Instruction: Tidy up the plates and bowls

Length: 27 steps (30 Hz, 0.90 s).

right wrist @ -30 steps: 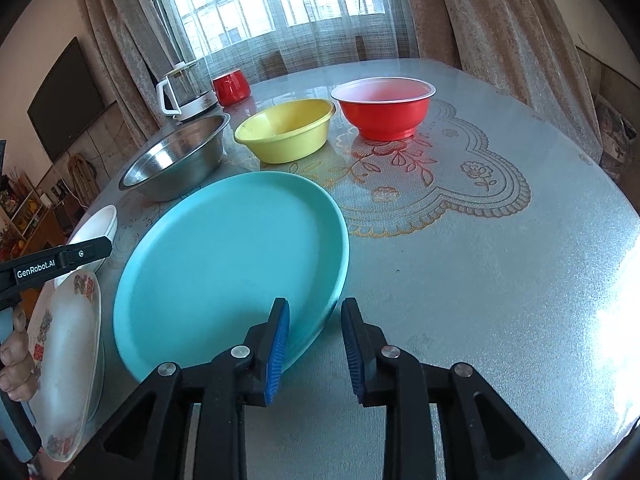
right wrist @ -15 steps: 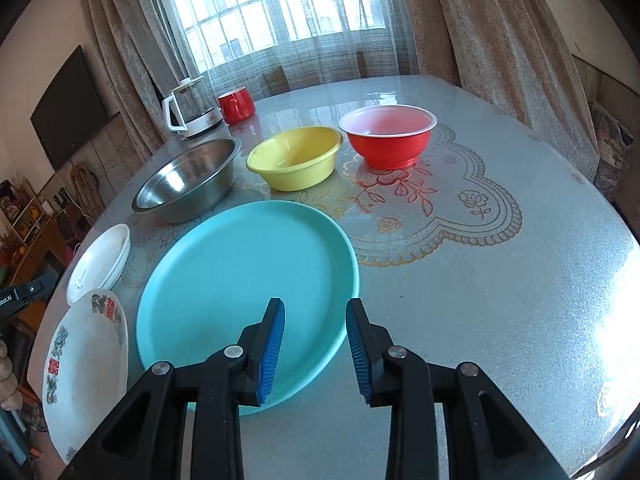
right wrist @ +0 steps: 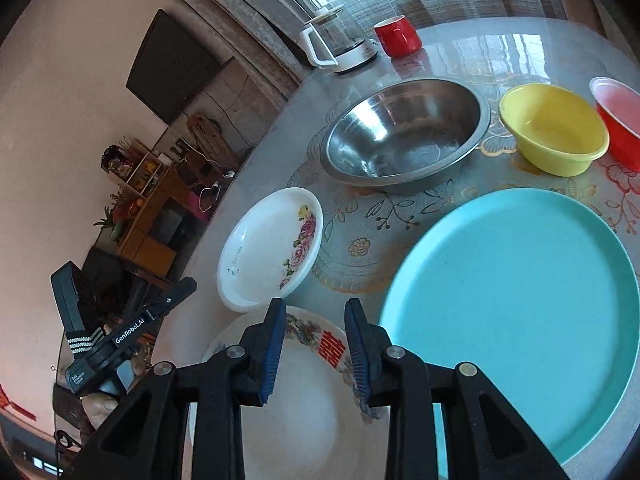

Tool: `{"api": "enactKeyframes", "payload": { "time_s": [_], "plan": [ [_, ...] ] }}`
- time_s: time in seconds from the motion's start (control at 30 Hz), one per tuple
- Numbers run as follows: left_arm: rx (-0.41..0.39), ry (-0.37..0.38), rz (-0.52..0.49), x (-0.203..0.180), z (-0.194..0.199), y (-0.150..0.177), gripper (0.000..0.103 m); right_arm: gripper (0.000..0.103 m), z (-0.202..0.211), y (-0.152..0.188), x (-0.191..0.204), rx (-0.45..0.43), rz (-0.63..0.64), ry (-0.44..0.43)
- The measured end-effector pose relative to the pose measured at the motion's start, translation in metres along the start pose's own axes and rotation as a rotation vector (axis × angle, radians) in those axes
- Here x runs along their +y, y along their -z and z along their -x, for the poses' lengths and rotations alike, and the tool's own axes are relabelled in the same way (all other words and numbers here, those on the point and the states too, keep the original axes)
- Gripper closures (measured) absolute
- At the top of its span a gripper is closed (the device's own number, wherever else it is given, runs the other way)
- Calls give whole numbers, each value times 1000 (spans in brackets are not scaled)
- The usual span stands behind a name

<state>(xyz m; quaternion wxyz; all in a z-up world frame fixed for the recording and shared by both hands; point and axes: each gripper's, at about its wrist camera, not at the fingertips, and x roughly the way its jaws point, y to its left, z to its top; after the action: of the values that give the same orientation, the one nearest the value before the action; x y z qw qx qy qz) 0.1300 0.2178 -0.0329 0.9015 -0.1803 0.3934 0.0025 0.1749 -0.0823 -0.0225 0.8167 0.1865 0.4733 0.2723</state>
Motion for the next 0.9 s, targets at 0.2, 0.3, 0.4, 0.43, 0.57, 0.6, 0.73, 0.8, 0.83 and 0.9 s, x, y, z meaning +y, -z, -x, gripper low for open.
{"api": "enactKeyframes", "payload": {
  "time_s": [0.2, 0.3, 0.4, 0.43, 0.57, 0.6, 0.73, 0.8, 0.83, 0.9],
  "plan": [
    [51, 28, 36, 8, -24, -12, 78, 77, -50, -29, 6, 67, -71, 27],
    [65, 53, 38, 8, -33, -17, 79, 79, -72, -37, 3, 107, -99, 48],
    [73, 53, 44, 11, -43, -20, 79, 81, -91, -35, -2, 134, -123, 88],
    [80, 50, 48, 11, -48, -21, 79, 83, -96, -34, -3, 142, -131, 88],
    [107, 38, 12, 7, -64, -20, 80, 89, -106, -34, 5, 134, -87, 105],
    [98, 18, 2, 4, -65, -21, 81, 89, -106, -35, 9, 134, -73, 118],
    [80, -11, -31, -3, -69, -20, 88, 90, -103, -40, 17, 138, -49, 138],
    [79, -1, -32, -4, -68, -19, 88, 90, -100, -40, 17, 123, -48, 145],
    [73, 6, -32, -4, -65, -19, 88, 90, -98, -40, 17, 115, -50, 144],
    [55, 6, -50, -8, -58, -19, 88, 90, -93, -40, 14, 105, -59, 123]
  ]
}}
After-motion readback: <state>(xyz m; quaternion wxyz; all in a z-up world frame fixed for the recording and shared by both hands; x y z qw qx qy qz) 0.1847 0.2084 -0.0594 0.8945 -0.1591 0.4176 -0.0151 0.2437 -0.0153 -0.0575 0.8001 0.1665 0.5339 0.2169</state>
